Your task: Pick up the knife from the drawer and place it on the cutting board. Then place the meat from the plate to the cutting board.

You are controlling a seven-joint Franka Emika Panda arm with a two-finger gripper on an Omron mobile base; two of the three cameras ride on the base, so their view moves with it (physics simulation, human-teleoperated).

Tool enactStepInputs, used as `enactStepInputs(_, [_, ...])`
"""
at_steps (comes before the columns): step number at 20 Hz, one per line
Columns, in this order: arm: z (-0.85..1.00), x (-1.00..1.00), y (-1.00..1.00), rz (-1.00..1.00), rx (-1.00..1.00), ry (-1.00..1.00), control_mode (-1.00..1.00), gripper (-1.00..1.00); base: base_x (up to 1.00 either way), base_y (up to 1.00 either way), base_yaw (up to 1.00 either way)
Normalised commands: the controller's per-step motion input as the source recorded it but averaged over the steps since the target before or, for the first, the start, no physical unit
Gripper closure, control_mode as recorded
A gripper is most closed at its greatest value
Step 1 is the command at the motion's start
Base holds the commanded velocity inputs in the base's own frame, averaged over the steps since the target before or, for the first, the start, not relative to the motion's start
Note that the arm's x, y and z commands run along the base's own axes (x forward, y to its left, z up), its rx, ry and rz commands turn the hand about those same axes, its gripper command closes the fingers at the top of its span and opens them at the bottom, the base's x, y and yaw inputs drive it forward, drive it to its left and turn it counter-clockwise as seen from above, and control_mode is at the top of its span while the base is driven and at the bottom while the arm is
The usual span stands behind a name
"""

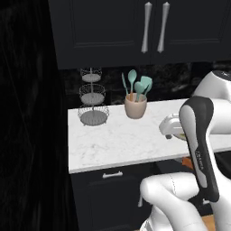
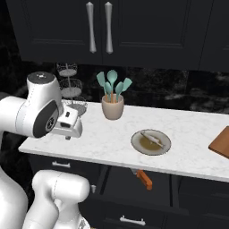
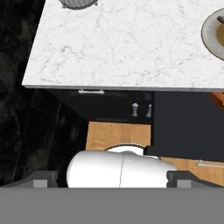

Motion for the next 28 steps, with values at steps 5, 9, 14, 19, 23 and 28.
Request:
enactStepInputs(5, [0.00, 0.00, 0.00, 0.00, 0.00, 0.00, 1.00, -1.00, -0.52, 0.04, 0.00])
enactStepInputs(9, [0.00, 0.00, 0.00, 0.00, 0.00, 0.00, 1.00, -1.00, -0.37, -0.04, 0.00])
enactStepInputs(14, [0.00, 0.00, 0.00, 0.00, 0.00, 0.00, 1.00, -1.00, 0.04, -0.78, 0.00])
enactStepInputs(19, [0.00, 0.00, 0.00, 0.00, 0.00, 0.00, 1.00, -1.00, -0.04, -1.00, 0.00])
enactStepInputs(23, [0.00, 0.00, 0.00, 0.00, 0.00, 0.00, 1.00, -1.00, -0.17, -1.00, 0.06])
enactStepInputs(28, [0.00, 0.00, 0.00, 0.00, 0.00, 0.00, 1.00, -1.00, -0.05, -0.97, 0.16])
